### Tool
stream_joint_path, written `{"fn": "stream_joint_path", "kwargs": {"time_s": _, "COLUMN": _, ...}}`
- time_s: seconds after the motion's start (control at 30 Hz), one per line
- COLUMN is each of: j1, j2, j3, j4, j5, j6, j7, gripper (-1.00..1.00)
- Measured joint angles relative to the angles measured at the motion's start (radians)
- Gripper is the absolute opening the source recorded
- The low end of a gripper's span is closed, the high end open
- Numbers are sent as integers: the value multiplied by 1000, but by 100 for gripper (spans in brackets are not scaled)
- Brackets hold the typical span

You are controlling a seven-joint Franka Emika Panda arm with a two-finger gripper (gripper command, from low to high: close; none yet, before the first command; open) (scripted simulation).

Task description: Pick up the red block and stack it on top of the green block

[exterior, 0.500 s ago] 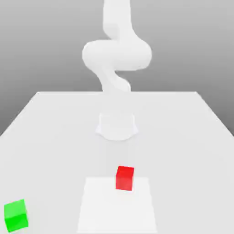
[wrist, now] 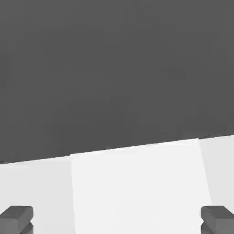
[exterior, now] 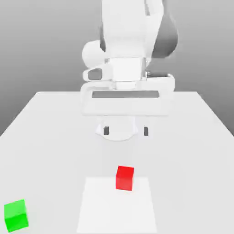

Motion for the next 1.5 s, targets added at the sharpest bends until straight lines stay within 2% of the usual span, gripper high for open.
{"fn": "stream_joint_path", "kwargs": {"time_s": 0.1, "j1": -2, "j2": 181, "j3": 9, "j4": -66, "j5": -29, "j6": 137, "j7": 54, "gripper": 0}}
{"fn": "stream_joint_path", "kwargs": {"time_s": 0.27, "j1": 23, "j2": 393, "j3": -29, "j4": -58, "j5": -87, "j6": 313, "j7": 103, "gripper": 0}}
{"fn": "stream_joint_path", "kwargs": {"time_s": 0.3, "j1": 33, "j2": 427, "j3": -40, "j4": -53, "j5": -92, "j6": 343, "j7": 108, "gripper": -100}}
{"fn": "stream_joint_path", "kwargs": {"time_s": 0.53, "j1": 35, "j2": 435, "j3": -42, "j4": -52, "j5": -98, "j6": 350, "j7": 112, "gripper": -100}}
{"fn": "stream_joint_path", "kwargs": {"time_s": 0.8, "j1": 29, "j2": 182, "j3": -25, "j4": -83, "j5": -39, "j6": 127, "j7": 69, "gripper": -100}}
{"fn": "stream_joint_path", "kwargs": {"time_s": 1.07, "j1": -148, "j2": 298, "j3": -131, "j4": 176, "j5": -40, "j6": -19, "j7": 53, "gripper": -100}}
{"fn": "stream_joint_path", "kwargs": {"time_s": 1.37, "j1": -316, "j2": 475, "j3": -239, "j4": 501, "j5": 22, "j6": -169, "j7": -11, "gripper": -100}}
{"fn": "stream_joint_path", "kwargs": {"time_s": 1.5, "j1": -352, "j2": 604, "j3": -227, "j4": 542, "j5": 68, "j6": -83, "j7": -46, "gripper": -100}}
